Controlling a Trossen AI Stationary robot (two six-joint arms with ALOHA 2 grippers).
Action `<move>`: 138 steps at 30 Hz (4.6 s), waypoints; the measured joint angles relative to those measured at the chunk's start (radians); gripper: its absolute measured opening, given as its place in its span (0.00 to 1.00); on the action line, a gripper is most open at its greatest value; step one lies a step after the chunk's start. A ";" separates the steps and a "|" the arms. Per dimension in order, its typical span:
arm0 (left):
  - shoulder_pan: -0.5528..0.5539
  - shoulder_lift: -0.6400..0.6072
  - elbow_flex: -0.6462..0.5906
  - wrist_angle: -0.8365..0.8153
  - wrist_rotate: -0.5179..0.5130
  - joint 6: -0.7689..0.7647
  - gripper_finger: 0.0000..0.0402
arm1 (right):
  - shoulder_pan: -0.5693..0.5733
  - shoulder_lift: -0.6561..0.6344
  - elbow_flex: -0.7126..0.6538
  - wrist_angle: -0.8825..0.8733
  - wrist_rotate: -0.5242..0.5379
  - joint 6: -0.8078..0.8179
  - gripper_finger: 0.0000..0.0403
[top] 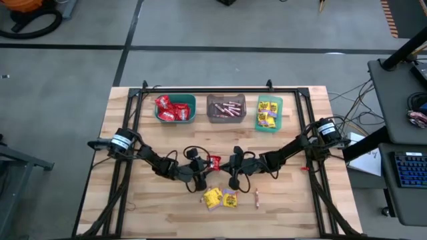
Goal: Sort candy
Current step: Put the red candy into the green bin, then put the white candy into the black bin
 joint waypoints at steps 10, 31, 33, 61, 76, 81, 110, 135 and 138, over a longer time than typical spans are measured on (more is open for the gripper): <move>-0.009 -0.022 -0.001 -0.006 0.011 -0.007 0.02 | 0.000 -0.008 0.000 -0.001 -0.024 0.008 0.02; -0.017 -0.554 -0.002 -0.677 -0.115 0.043 0.00 | 0.000 -0.248 0.000 -0.172 -0.024 -0.004 0.02; -0.002 -0.633 -0.001 -0.803 -0.191 0.044 0.00 | 0.000 -0.257 0.000 -0.171 -0.024 -0.012 0.02; 0.856 -0.765 0.000 -1.099 0.035 -0.002 0.22 | -0.042 -0.257 0.001 -0.177 -0.012 -0.031 0.02; 0.660 -0.878 0.000 -1.103 0.145 -0.041 0.40 | -0.070 -0.257 0.002 -0.179 0.000 -0.033 0.02; 0.508 -0.896 0.000 -1.095 0.138 -0.071 0.39 | -0.070 -0.257 0.002 -0.179 0.011 -0.033 0.02; -0.066 -0.715 0.014 -0.829 0.012 -0.273 0.39 | -0.036 -0.256 0.098 -0.340 -0.174 0.166 0.02; -0.102 -1.331 -0.355 -0.670 0.088 0.105 0.38 | 0.276 -0.253 0.600 -1.545 -0.250 0.962 0.02; -0.102 -1.398 -0.361 -0.696 0.088 0.151 0.38 | 0.308 -0.253 0.594 -1.557 -0.311 1.090 0.02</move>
